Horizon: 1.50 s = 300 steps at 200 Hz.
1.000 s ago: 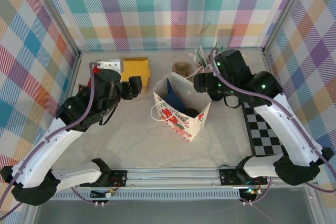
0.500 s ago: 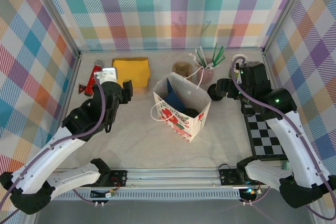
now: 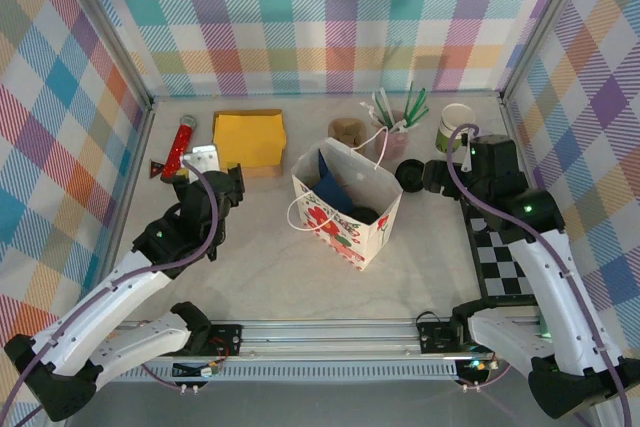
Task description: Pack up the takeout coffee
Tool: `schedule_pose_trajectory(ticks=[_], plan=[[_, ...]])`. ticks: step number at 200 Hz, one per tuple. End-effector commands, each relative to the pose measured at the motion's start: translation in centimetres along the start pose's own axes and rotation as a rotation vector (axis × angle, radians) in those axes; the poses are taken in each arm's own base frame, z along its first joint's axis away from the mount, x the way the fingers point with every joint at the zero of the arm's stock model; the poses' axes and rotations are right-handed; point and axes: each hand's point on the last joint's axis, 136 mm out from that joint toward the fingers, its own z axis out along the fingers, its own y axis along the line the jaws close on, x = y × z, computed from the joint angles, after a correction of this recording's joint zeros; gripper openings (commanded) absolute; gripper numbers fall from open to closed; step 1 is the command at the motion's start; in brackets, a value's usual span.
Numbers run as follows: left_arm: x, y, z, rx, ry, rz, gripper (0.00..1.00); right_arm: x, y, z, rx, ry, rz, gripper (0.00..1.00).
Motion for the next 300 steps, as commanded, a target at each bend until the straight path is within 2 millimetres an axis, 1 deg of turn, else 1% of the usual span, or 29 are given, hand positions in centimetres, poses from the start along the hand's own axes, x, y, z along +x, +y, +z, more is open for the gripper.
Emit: schedule_pose_trajectory(ticks=[1,21,36,41,67,72,83,85,88,112,117,147,169,188,223,247,265,267,274,300], plan=[[0.2,0.7,0.3,-0.032,-0.037,-0.042,0.80,-0.5,-0.3,0.2,0.001,-0.060,-0.011,0.86],[1.5,0.9,0.7,-0.036,-0.044,-0.045,0.79,0.1,-0.9,0.7,0.018,-0.080,-0.011,0.87],[2.2,0.9,0.8,-0.027,-0.054,-0.050,0.76,0.5,-1.3,1.1,0.033,-0.090,-0.016,0.88],[2.0,0.8,0.8,-0.022,-0.077,-0.074,0.76,0.7,-1.4,1.4,0.035,-0.094,-0.025,0.88],[2.9,0.7,1.4,-0.043,-0.084,-0.063,0.77,1.8,-1.5,2.6,0.019,-0.133,-0.081,0.89],[3.1,0.6,1.6,-0.046,-0.080,-0.055,0.85,2.0,-1.5,2.7,0.014,-0.143,-0.087,0.91],[3.3,0.5,1.8,-0.057,-0.074,-0.040,0.89,2.5,-1.4,3.1,0.000,-0.161,-0.102,0.98],[3.3,0.5,1.9,-0.059,-0.073,-0.038,0.92,2.6,-1.4,3.1,-0.001,-0.164,-0.104,0.99],[3.4,0.5,2.0,-0.062,-0.072,-0.035,0.94,2.7,-1.4,3.2,-0.003,-0.169,-0.109,1.00],[3.6,0.4,2.3,-0.075,-0.078,-0.025,0.96,3.5,-2.0,3.7,0.017,-0.182,-0.111,0.99],[3.7,0.4,2.3,-0.079,-0.079,-0.022,1.00,3.7,-2.2,3.9,0.023,-0.179,-0.114,0.99],[4.4,0.6,2.8,-0.109,-0.081,-0.006,1.00,4.6,-2.8,4.9,0.058,-0.149,-0.128,0.99],[5.0,0.7,3.0,-0.129,-0.078,0.007,1.00,5.1,-2.3,5.5,0.024,-0.159,-0.168,0.99],[5.5,0.6,3.2,-0.129,-0.071,0.021,1.00,5.6,-2.3,6.0,0.015,-0.182,-0.190,0.99],[6.3,1.5,3.4,-0.186,-0.090,0.040,1.00,7.0,-3.1,7.3,0.048,-0.170,-0.197,0.99],[6.9,1.5,3.8,-0.193,-0.094,0.058,1.00,7.9,-3.8,8.2,0.080,-0.155,-0.195,0.99],[7.3,1.4,4.0,-0.195,-0.091,0.076,1.00,8.2,-3.7,8.5,0.071,-0.158,-0.188,0.99],[7.3,1.7,4.0,-0.213,-0.096,0.074,1.00,8.3,-3.7,8.5,0.070,-0.160,-0.185,0.99],[7.4,1.8,4.0,-0.220,-0.097,0.081,1.00,8.4,-3.8,8.6,0.069,-0.161,-0.178,0.99],[7.9,1.7,4.2,-0.216,-0.102,0.097,1.00,9.0,-4.2,9.0,0.089,-0.162,-0.175,0.99]])
